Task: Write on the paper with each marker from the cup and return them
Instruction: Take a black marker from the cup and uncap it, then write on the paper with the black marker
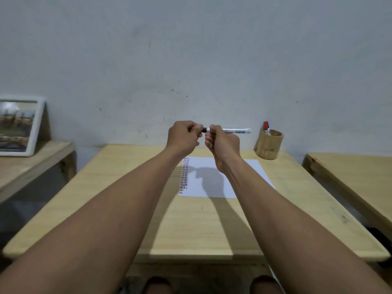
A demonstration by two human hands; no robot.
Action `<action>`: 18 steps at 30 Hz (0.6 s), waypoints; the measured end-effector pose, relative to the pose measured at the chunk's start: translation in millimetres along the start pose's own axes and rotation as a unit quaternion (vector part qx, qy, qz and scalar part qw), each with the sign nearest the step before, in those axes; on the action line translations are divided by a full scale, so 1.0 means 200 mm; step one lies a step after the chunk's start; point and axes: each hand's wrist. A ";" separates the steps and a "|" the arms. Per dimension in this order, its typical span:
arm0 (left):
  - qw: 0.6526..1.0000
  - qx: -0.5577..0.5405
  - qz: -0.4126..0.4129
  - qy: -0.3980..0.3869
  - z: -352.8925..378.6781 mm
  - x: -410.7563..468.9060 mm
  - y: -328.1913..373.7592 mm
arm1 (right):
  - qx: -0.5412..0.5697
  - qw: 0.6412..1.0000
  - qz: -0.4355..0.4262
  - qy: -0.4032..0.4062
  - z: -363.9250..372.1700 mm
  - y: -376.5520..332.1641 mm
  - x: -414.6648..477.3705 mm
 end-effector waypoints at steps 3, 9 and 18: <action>1.000 -0.002 -0.016 -0.014 -0.03 0.01 -0.03 | -0.009 1.000 -0.008 0.009 0.02 0.05 0.00; 0.996 -0.032 -0.060 -0.052 -0.06 0.03 -0.06 | -0.028 0.999 -0.024 0.018 0.04 0.10 0.00; 0.994 0.055 -0.085 -0.044 -0.18 0.05 -0.17 | -0.075 0.997 -0.032 0.014 -0.04 0.13 0.03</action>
Point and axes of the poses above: each hand's wrist, its own x-axis towards the middle knuckle, its own z-axis out of the palm, y = z × x, and after that the axes turned 3 degrees about -z, right-handed
